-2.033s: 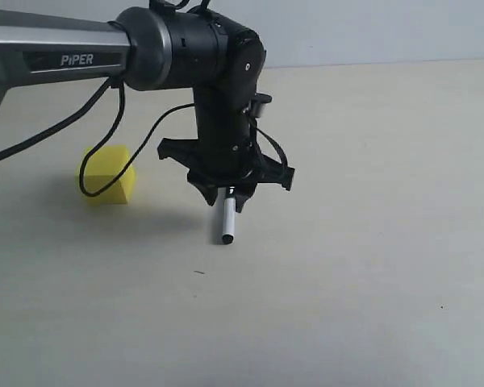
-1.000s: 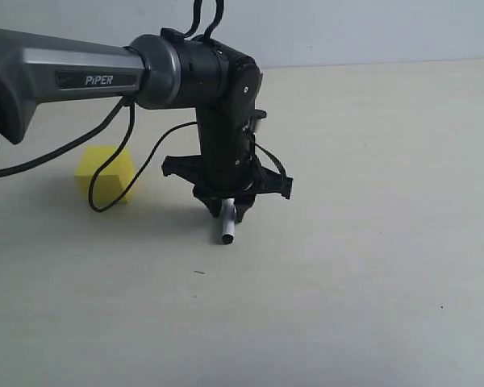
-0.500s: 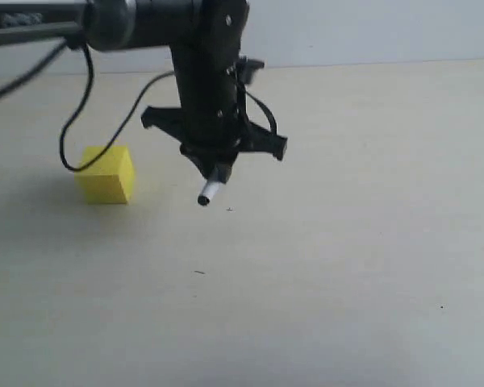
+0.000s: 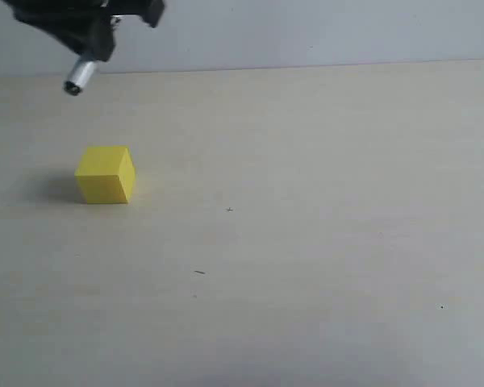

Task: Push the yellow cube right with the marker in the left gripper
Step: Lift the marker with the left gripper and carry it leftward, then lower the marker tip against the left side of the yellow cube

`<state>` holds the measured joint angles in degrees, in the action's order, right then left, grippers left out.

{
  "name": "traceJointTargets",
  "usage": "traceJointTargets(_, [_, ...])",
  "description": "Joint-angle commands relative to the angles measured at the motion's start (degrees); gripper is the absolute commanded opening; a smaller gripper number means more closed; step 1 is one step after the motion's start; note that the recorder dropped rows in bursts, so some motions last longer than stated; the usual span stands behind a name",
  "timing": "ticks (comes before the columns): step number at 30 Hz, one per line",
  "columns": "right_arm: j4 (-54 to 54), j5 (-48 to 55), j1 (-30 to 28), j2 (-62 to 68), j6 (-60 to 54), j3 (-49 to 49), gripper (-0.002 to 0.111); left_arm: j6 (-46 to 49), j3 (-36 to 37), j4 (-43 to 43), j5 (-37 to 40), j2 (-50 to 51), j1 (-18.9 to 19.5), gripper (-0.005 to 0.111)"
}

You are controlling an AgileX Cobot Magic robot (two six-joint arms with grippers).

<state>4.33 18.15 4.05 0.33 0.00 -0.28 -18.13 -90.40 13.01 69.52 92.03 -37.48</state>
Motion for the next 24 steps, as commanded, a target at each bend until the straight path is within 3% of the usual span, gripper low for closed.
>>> traceJointTargets(1, [0.04, -1.08, -0.37, -0.33, 0.0, 0.28, 0.0, 2.47, 8.58, 3.85, 0.44, -5.55, 5.55, 0.0])
traceJointTargets(8, [0.04, -1.08, -0.37, -0.33, 0.0, 0.28, 0.0, 9.69, 21.91, 4.38, 0.44, -8.26, 17.93, 0.0])
traceJointTargets(13, [0.04, -1.08, -0.37, -0.33, 0.0, 0.28, 0.0, 10.86, 28.29, 4.78, -10.02, -6.83, 26.91, 0.0])
traceJointTargets(17, [0.04, -1.08, -0.37, -0.33, 0.0, 0.28, 0.0, 12.08, 29.23, 5.11, -18.71, -4.34, 29.22, 0.0])
traceJointTargets(20, [0.04, -1.08, -0.37, -0.33, 0.0, 0.28, 0.0, 19.06, 29.23, 5.37, -22.99, -1.98, 29.48, 0.0])
traceJointTargets(24, [0.04, -1.08, -0.37, -0.33, 0.0, 0.28, 0.0, 40.35, 26.41, 5.26, -21.61, 5.75, 29.9, 0.0])
